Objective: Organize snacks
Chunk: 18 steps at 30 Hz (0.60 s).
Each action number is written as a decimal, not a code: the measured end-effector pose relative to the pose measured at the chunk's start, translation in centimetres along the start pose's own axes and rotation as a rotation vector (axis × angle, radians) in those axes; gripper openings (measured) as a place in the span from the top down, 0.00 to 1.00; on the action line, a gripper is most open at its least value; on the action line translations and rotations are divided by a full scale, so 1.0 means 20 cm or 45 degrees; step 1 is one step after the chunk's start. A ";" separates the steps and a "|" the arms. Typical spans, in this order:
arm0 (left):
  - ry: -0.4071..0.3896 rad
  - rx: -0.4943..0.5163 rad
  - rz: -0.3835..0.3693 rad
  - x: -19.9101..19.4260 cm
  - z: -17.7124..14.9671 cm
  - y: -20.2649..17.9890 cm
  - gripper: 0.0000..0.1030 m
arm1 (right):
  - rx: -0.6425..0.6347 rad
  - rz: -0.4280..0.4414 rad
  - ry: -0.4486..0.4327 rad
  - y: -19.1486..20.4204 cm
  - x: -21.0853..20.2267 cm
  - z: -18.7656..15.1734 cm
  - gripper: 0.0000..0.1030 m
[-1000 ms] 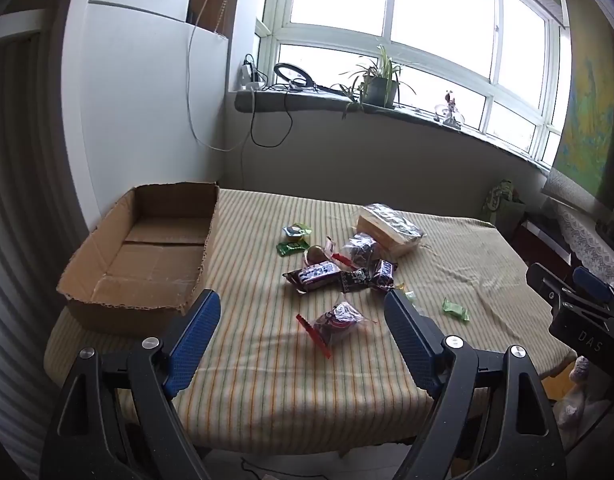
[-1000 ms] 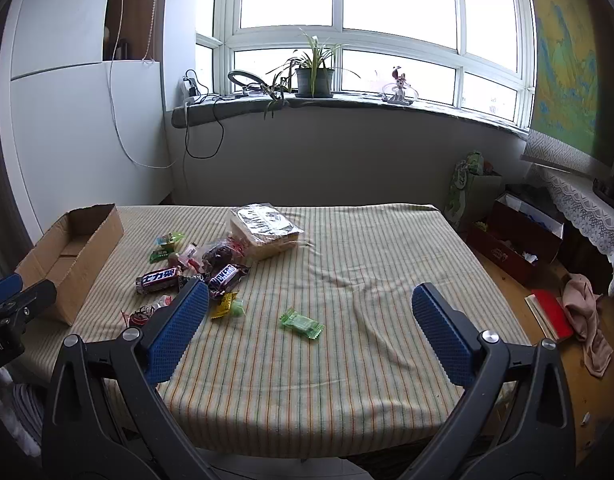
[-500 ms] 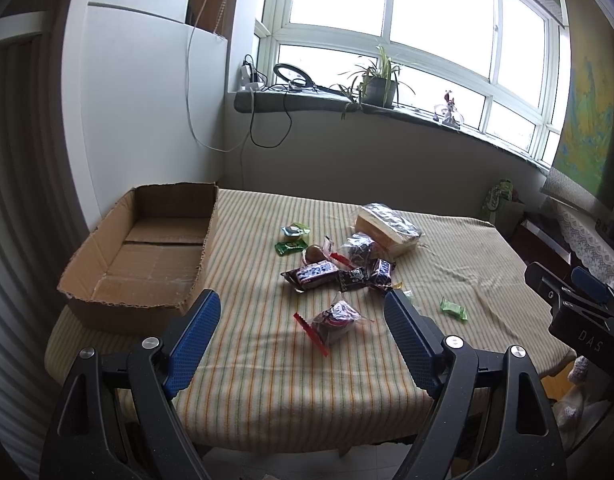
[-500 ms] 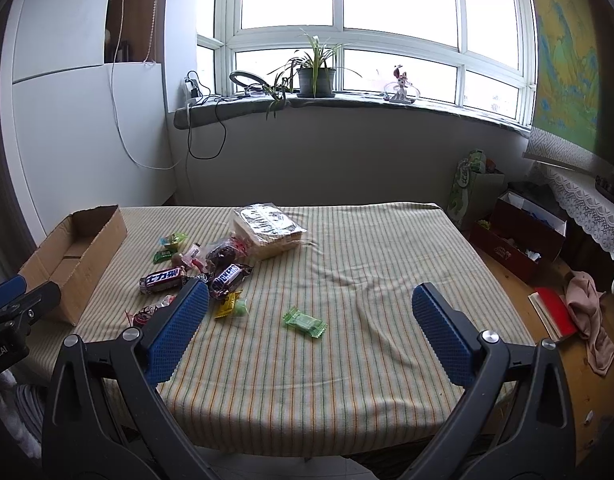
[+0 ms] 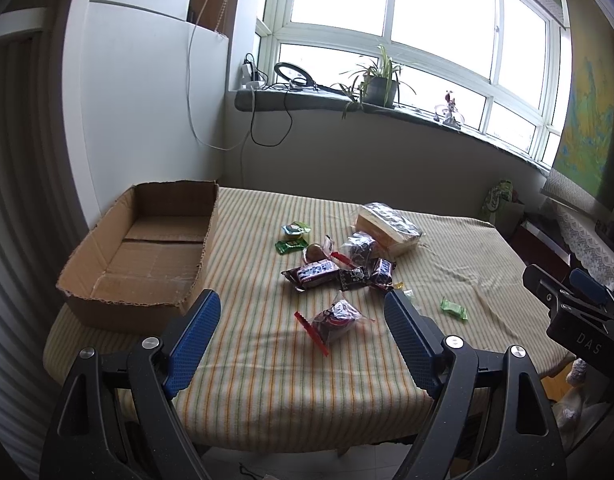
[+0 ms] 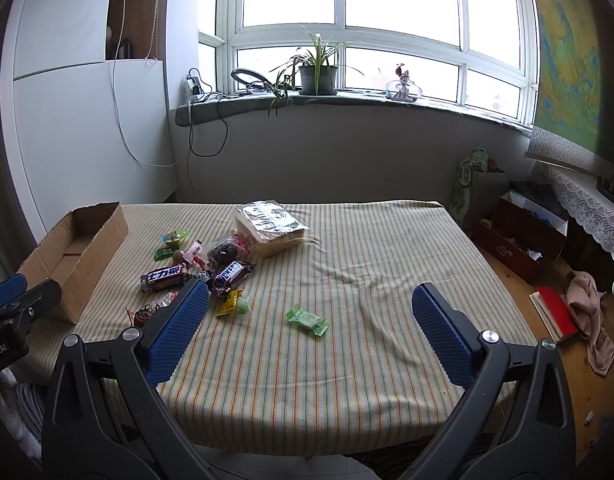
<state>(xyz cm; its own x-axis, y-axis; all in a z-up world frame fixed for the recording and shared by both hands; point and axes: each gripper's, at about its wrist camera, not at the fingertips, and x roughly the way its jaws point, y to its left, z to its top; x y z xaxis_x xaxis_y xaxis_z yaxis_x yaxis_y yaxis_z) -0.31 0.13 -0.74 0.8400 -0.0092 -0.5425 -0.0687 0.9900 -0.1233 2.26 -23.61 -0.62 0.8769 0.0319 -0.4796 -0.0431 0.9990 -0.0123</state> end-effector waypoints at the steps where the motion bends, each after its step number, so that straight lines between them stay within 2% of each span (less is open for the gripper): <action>1: 0.000 0.000 0.000 0.00 0.00 0.00 0.18 | 0.000 0.000 0.000 0.00 0.00 0.00 0.00; 18: 0.002 -0.004 -0.001 0.00 0.00 0.01 0.18 | 0.000 0.002 0.005 0.00 0.01 -0.01 0.00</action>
<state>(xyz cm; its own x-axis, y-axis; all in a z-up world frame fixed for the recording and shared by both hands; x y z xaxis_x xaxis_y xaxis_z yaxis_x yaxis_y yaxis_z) -0.28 0.23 -0.86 0.8394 -0.0101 -0.5435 -0.0697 0.9896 -0.1260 2.36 -23.53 -0.83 0.8751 0.0331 -0.4829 -0.0444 0.9989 -0.0119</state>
